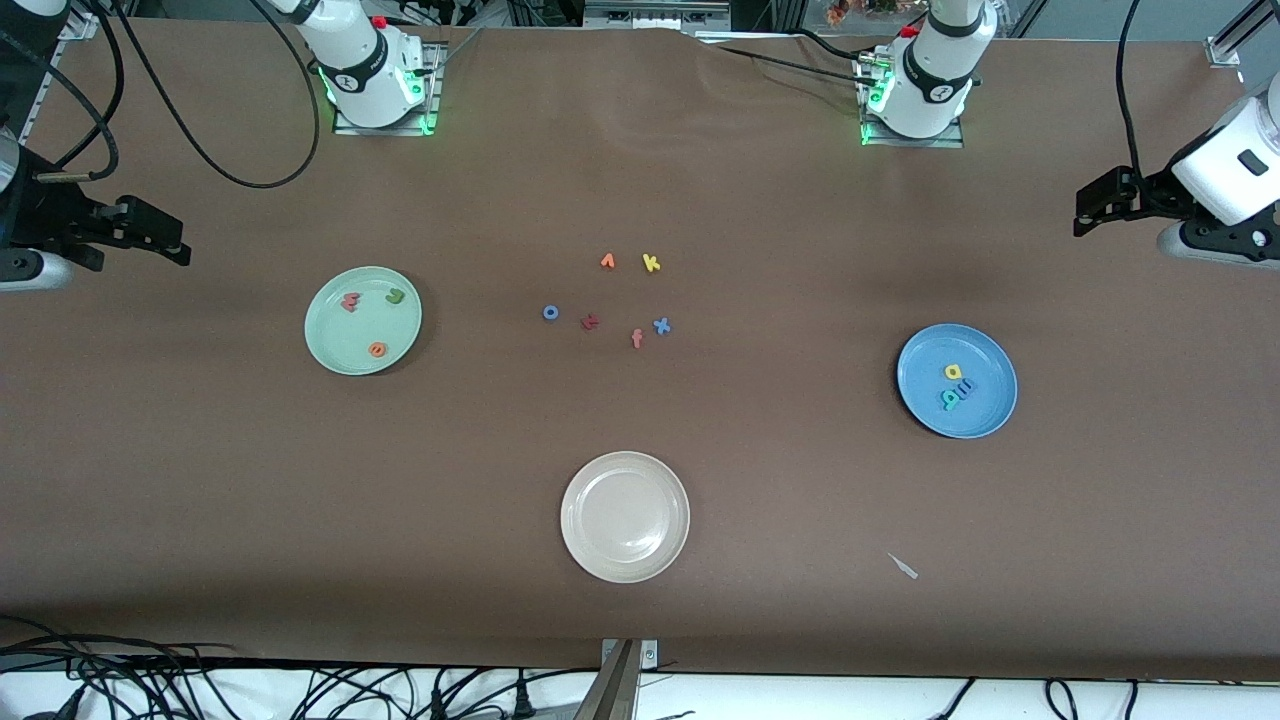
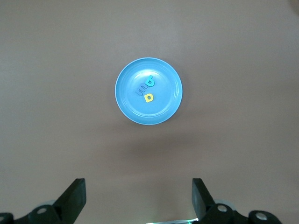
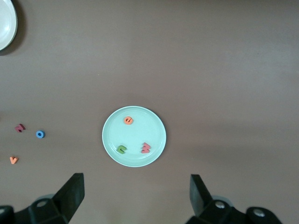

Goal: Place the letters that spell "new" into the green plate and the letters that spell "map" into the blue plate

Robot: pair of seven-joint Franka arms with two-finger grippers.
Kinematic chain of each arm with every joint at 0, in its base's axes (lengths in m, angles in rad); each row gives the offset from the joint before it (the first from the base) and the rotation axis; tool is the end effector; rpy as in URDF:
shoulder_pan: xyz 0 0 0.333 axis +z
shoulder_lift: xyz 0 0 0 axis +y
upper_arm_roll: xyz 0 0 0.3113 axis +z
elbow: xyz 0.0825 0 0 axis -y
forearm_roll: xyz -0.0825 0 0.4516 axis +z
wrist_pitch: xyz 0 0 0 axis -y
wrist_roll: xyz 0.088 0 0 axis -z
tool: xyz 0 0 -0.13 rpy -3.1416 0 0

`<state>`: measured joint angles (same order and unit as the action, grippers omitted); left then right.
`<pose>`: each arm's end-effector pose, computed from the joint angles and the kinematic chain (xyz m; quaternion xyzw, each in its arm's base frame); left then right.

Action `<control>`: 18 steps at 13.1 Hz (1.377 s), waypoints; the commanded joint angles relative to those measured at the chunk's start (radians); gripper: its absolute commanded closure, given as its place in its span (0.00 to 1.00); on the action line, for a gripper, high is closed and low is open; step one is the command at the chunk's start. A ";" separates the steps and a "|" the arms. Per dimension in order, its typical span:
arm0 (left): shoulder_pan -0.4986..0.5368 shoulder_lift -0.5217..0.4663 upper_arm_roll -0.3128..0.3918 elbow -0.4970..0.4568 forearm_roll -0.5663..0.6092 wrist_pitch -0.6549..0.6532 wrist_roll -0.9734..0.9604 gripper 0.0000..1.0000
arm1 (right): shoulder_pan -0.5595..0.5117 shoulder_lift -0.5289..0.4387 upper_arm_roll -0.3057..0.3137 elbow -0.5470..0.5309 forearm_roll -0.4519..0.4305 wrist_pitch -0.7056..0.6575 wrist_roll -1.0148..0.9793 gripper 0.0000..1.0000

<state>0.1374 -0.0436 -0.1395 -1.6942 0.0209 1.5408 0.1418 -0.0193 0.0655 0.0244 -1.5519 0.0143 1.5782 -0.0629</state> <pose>0.5989 0.0002 0.5548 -0.9958 0.0718 0.0559 0.0096 0.6405 0.0047 0.5663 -0.9992 -0.0338 0.0194 0.0085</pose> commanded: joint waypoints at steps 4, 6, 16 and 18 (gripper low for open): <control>0.008 0.008 0.006 0.022 -0.033 -0.024 0.010 0.00 | 0.001 -0.018 -0.039 -0.038 0.012 -0.005 -0.005 0.00; 0.008 0.008 0.005 0.022 -0.033 -0.024 0.010 0.00 | 0.007 -0.053 -0.077 -0.053 0.020 -0.006 -0.011 0.00; 0.008 0.018 0.004 0.019 -0.033 -0.025 0.013 0.00 | 0.007 -0.151 -0.034 -0.181 0.018 0.068 -0.009 0.00; 0.008 0.018 0.003 0.019 -0.033 -0.025 0.015 0.00 | 0.007 -0.144 -0.034 -0.169 0.016 0.068 -0.009 0.00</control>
<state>0.1394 -0.0318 -0.1360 -1.6942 0.0207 1.5325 0.1418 -0.0099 -0.0531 -0.0107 -1.6935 0.0277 1.6252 -0.0694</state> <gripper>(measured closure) 0.000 0.000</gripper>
